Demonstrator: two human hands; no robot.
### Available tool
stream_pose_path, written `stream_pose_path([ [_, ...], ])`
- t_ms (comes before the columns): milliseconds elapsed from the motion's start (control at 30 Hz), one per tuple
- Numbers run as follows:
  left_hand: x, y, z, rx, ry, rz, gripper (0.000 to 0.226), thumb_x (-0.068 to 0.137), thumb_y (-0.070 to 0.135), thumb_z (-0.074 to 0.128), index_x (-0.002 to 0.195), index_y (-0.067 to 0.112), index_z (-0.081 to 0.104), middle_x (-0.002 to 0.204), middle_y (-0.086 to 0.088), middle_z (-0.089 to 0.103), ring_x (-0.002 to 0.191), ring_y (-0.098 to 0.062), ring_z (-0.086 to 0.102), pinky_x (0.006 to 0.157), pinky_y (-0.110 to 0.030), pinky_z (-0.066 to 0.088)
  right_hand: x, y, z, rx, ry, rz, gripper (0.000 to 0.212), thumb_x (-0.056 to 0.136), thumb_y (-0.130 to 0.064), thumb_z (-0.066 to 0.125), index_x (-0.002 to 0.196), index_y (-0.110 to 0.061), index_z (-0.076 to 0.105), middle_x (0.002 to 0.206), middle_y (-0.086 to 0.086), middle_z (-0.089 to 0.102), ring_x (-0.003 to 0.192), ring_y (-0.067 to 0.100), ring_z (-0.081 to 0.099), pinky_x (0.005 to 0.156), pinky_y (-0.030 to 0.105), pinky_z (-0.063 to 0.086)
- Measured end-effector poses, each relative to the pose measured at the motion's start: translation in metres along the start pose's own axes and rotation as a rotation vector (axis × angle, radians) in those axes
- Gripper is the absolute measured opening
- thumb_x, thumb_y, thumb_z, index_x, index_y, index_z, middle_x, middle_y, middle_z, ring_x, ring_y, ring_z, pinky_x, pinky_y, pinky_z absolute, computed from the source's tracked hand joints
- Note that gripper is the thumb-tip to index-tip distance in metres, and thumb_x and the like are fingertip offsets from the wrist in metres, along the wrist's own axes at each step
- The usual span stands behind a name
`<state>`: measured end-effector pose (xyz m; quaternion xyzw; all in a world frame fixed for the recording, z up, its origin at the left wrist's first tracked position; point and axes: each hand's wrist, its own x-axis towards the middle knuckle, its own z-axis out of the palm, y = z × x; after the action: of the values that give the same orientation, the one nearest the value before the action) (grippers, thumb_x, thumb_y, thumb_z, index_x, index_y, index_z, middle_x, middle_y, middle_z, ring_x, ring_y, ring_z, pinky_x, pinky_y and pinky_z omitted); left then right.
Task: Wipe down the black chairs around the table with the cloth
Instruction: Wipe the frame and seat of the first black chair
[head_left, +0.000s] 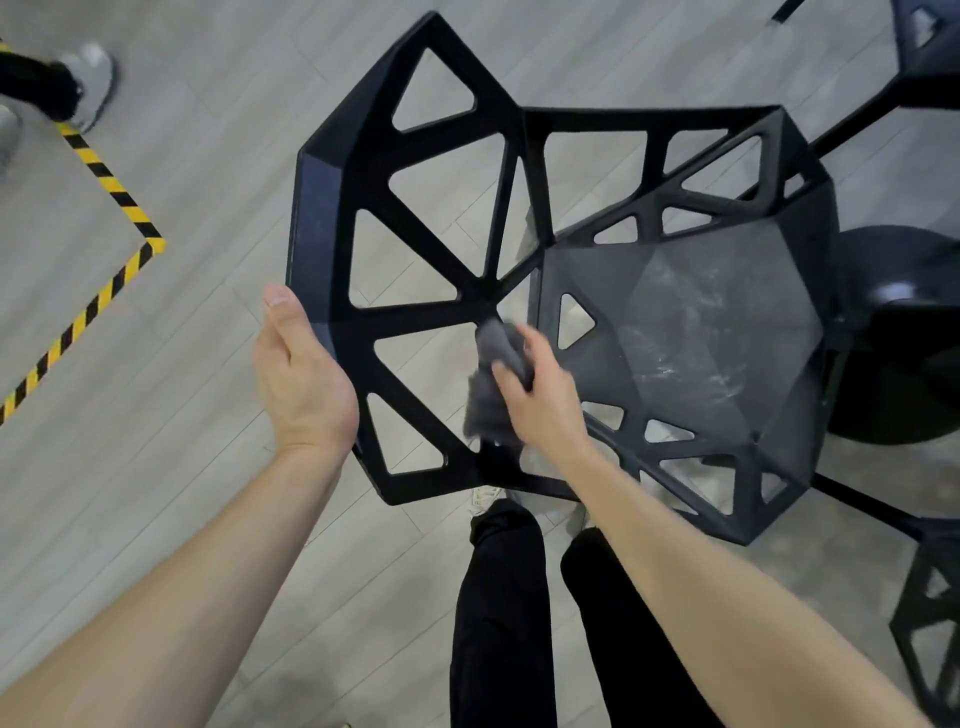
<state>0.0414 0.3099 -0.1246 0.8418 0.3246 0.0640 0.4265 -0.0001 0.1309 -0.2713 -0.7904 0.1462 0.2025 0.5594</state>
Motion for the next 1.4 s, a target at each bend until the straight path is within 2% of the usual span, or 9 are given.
stream_pose_path([
  [167,-0.004,0.003,0.001,-0.014,0.001,-0.046,0.041,0.117,0.053,0.022,0.114,0.036,0.059,0.112,0.020,0.061,0.110,0.004,0.056,0.105,-0.022,0.037,0.029,-0.011,0.022,-0.005,-0.015,-0.068,0.048,0.100,-0.050,0.058,0.148,-0.042,0.053,0.129,-0.005,0.060,0.122,0.017,0.056,0.104,0.038,0.049],
  [367,-0.002,0.004,0.001,-0.029,0.008,-0.045,0.048,0.118,0.048,0.023,0.089,0.029,0.056,0.087,0.019,0.053,0.083,0.006,0.055,0.089,-0.017,0.041,-0.029,0.019,-0.008,0.072,-0.154,0.078,0.025,0.103,-0.041,0.065,0.127,-0.040,0.071,0.109,-0.021,0.075,0.106,0.000,0.067,0.090,0.024,0.051],
  [433,-0.004,0.006,0.001,-0.044,-0.004,-0.069,0.042,0.119,0.045,0.023,0.110,0.037,0.064,0.096,0.032,0.049,0.086,0.027,0.052,0.083,0.002,0.031,0.004,0.003,-0.009,0.135,-0.056,0.137,0.027,0.103,-0.042,0.061,0.128,-0.039,0.071,0.116,-0.013,0.075,0.112,0.010,0.067,0.092,0.026,0.051],
  [533,-0.001,0.001,0.000,-0.062,-0.011,-0.034,0.054,0.119,0.047,0.022,0.142,0.017,0.061,0.112,0.027,0.054,0.117,0.005,0.054,0.095,-0.004,0.032,0.029,-0.022,0.007,0.144,-0.042,0.049,0.035,0.103,-0.038,0.059,0.137,-0.039,0.067,0.129,-0.008,0.066,0.116,0.011,0.061,0.104,0.032,0.049],
  [700,0.002,-0.005,0.002,-0.158,-0.040,-0.024,0.041,0.119,0.042,0.023,0.116,0.038,0.064,0.116,0.033,0.057,0.102,0.027,0.052,0.089,0.004,0.031,-0.039,0.004,-0.019,-0.031,-0.208,0.074,0.033,0.096,-0.027,0.060,0.119,-0.044,0.077,0.116,-0.018,0.074,0.112,0.005,0.066,0.098,0.024,0.052],
  [800,0.005,-0.009,0.003,-0.147,-0.068,0.010,0.044,0.119,0.042,0.022,0.090,0.037,0.055,0.095,0.024,0.059,0.084,0.021,0.055,0.086,-0.005,0.039,-0.078,-0.020,-0.017,0.110,-0.079,0.087,0.029,0.101,-0.018,0.063,0.112,-0.040,0.079,0.106,-0.022,0.077,0.105,-0.008,0.066,0.085,0.004,0.044],
  [1000,0.014,-0.014,0.005,-0.185,-0.054,-0.002,0.052,0.113,0.053,0.025,0.091,0.025,0.062,0.096,0.008,0.066,0.087,0.001,0.062,0.091,-0.027,0.052,-0.080,-0.116,0.054,0.203,0.124,-0.338,0.039,0.097,-0.017,0.061,0.135,-0.025,0.071,0.130,-0.012,0.065,0.125,0.009,0.056,0.108,0.028,0.044],
  [1233,0.010,-0.012,0.006,-0.225,-0.102,0.004,0.078,0.104,0.072,0.023,0.139,0.019,0.067,0.139,0.006,0.070,0.137,-0.012,0.060,0.123,-0.036,0.041,-0.111,-0.043,0.049,0.242,0.219,0.088,0.032,0.106,-0.048,0.044,0.106,-0.025,0.066,0.103,-0.008,0.065,0.104,0.012,0.062,0.096,0.049,0.051],
  [1400,0.019,-0.018,0.007,-0.232,-0.097,0.038,0.082,0.094,0.077,0.025,0.100,0.007,0.068,0.106,-0.016,0.075,0.106,-0.031,0.070,0.104,-0.054,0.051,-0.086,-0.129,0.069,0.277,0.201,-0.267,0.034,0.106,-0.033,0.059,0.139,-0.028,0.067,0.130,-0.004,0.064,0.124,0.006,0.060,0.106,0.025,0.047],
])
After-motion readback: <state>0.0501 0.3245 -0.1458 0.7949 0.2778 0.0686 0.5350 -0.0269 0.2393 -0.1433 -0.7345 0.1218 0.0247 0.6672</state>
